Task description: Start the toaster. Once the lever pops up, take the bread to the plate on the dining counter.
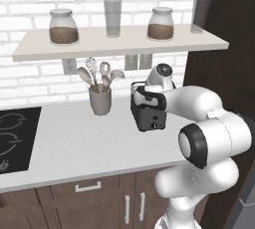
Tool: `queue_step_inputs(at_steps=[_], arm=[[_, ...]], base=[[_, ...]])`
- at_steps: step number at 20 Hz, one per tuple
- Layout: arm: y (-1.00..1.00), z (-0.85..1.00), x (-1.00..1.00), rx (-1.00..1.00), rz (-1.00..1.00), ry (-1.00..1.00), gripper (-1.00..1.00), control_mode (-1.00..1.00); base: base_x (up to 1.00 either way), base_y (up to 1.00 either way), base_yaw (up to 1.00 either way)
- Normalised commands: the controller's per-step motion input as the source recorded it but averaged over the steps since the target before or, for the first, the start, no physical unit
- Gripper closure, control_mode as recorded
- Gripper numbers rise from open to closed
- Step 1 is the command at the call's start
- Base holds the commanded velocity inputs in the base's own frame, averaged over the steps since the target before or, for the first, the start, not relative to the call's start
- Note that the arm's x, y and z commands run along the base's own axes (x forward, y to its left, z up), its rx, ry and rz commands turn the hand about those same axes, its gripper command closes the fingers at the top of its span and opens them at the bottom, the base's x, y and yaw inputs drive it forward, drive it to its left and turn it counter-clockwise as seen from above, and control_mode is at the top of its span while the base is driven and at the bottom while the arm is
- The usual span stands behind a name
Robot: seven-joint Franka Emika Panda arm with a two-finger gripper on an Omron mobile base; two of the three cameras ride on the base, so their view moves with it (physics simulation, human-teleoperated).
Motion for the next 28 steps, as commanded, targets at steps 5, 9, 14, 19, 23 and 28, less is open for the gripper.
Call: queue_step_inputs(at_steps=[5,9,14,19,23,28], arm=[[0.00,0.00,0.00,0.00,0.00,0.00,-1.00,-1.00],[0.00,0.00,0.00,0.00,0.00,0.00,-1.00,-1.00],[0.00,0.00,0.00,0.00,0.00,0.00,-1.00,-1.00],[0.00,0.00,0.00,0.00,0.00,0.00,-1.00,-1.00],[0.00,0.00,0.00,0.00,0.00,0.00,-1.00,-1.00],[0.00,0.00,0.00,0.00,0.00,0.00,-1.00,-1.00]], base=[[0.00,0.00,0.00],[0.00,0.00,0.00],[0.00,0.00,0.00],[0.00,0.00,0.00],[0.00,0.00,0.00],[0.00,0.00,0.00]])
